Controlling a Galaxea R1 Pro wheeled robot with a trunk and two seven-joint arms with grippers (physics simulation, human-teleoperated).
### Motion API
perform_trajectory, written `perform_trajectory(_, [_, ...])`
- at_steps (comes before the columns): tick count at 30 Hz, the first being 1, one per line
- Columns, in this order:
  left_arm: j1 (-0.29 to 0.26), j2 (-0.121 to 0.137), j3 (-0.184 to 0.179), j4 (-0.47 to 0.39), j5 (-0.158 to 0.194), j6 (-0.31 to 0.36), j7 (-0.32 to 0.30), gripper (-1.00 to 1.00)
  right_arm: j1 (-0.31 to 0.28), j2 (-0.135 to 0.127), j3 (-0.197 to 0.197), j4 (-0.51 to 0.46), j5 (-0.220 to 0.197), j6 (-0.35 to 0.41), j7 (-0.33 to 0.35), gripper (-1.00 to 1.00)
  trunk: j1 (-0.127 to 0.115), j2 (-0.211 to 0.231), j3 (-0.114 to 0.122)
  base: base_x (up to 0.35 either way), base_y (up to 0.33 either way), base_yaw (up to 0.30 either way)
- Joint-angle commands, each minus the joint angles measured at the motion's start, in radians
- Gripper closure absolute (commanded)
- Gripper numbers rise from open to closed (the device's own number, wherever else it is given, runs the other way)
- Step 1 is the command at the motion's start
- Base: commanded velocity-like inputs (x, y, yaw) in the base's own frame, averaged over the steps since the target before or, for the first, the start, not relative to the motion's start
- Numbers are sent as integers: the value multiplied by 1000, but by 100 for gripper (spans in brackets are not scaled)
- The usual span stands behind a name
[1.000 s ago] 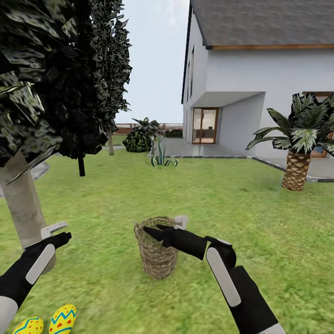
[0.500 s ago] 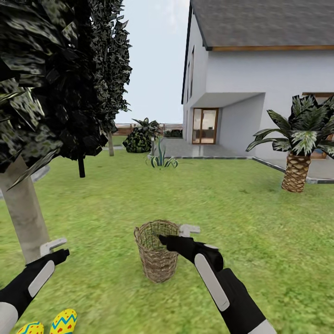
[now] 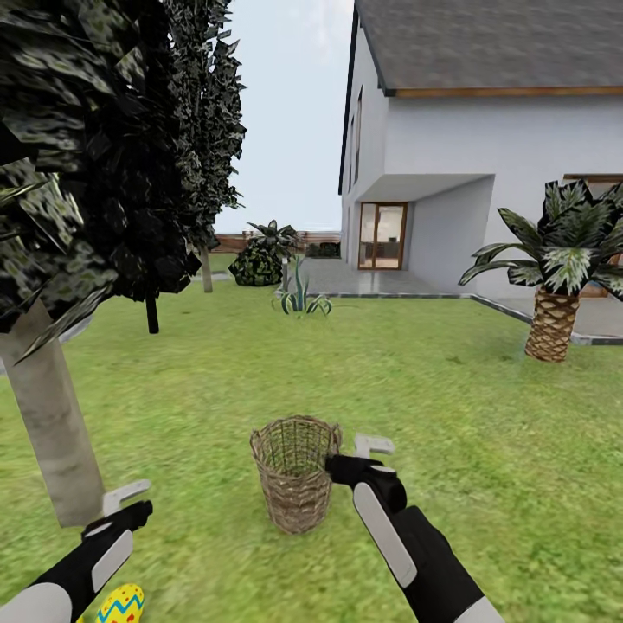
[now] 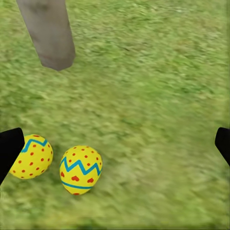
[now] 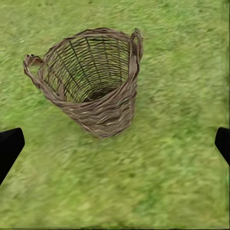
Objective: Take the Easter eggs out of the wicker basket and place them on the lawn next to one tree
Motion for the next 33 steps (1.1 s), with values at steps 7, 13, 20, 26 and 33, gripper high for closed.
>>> perform_trajectory(7, [0,-9,-20,27,8,-68,7,-100,-1,-3,29,109,-9,-113,-19,-100,-27,49,21,0,0,0])
perform_trajectory(13, [0,-11,-21,67,8,-109,6,-100,-1,-2,137,231,-13,-191,-24,-100,-50,91,40,0,0,0])
perform_trajectory(20, [0,-12,-20,74,8,-139,5,-100,0,-1,134,315,-22,-214,-30,-100,-77,140,62,0,0,0])
perform_trajectory(26, [0,-12,-20,75,9,-156,6,-100,1,-5,67,361,-14,-334,-33,-100,-100,182,80,0,0,0])
perform_trajectory(33, [0,-23,-20,75,12,-169,5,-100,9,-8,56,384,-10,-433,-30,-100,-127,231,102,0,0,0])
